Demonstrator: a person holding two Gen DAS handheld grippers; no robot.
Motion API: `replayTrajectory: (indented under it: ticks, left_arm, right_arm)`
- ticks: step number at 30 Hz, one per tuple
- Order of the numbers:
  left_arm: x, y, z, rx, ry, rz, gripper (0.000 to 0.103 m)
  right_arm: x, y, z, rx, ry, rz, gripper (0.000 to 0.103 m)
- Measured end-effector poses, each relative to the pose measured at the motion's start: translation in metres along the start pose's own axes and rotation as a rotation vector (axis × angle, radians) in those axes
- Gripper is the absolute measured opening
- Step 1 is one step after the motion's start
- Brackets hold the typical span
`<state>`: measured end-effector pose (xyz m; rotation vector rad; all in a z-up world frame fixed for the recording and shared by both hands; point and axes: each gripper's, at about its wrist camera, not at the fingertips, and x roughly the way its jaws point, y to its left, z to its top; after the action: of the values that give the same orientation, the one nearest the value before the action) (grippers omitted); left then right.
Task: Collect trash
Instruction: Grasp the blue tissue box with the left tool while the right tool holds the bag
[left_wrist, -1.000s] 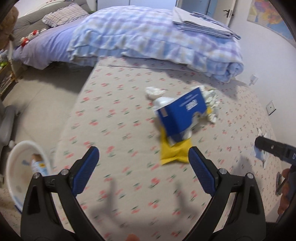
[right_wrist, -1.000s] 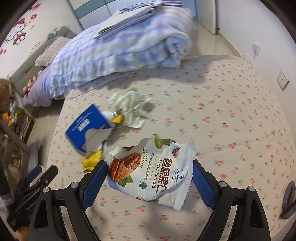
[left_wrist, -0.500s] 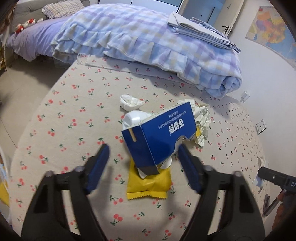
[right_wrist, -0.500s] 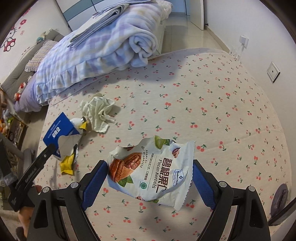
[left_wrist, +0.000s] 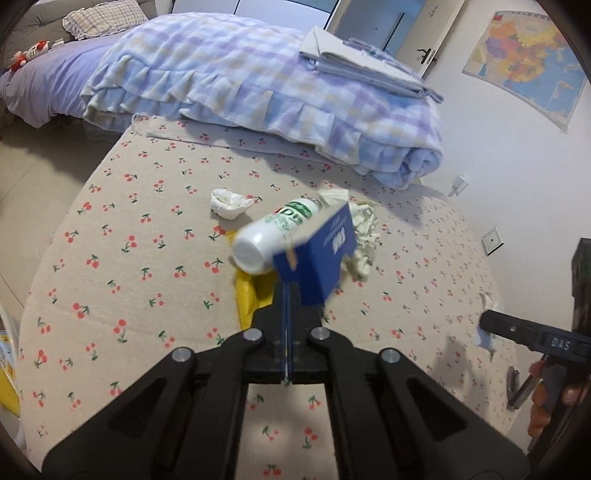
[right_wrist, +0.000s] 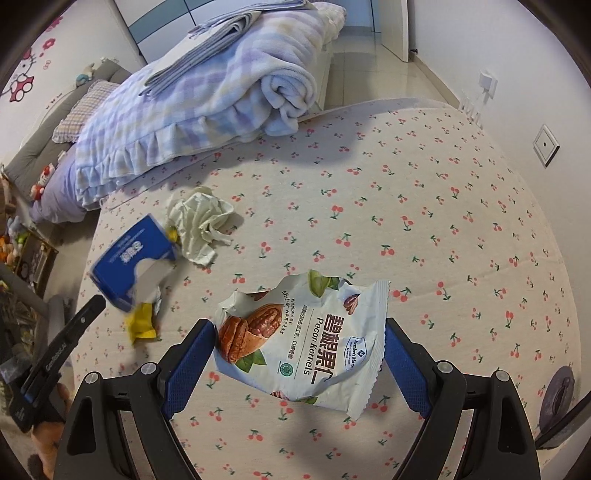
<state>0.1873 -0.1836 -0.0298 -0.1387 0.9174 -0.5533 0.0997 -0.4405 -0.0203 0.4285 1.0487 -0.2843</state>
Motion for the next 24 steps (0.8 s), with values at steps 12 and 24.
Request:
replayTrajectory:
  ticks: [12, 24]
  left_arm:
    - [-0.015, -0.011, -0.004, 0.135, -0.035, 0.090, 0.069]
    - [0.052, -0.054, -0.018, 0.322, 0.082, 0.203, 0.070]
  right_arm:
    - [-0.007, 0.021, -0.002, -0.019, -0.012, 0.031, 0.091]
    - [0.002, -0.013, -0.001, 0.015, 0.018, -0.016, 0.091]
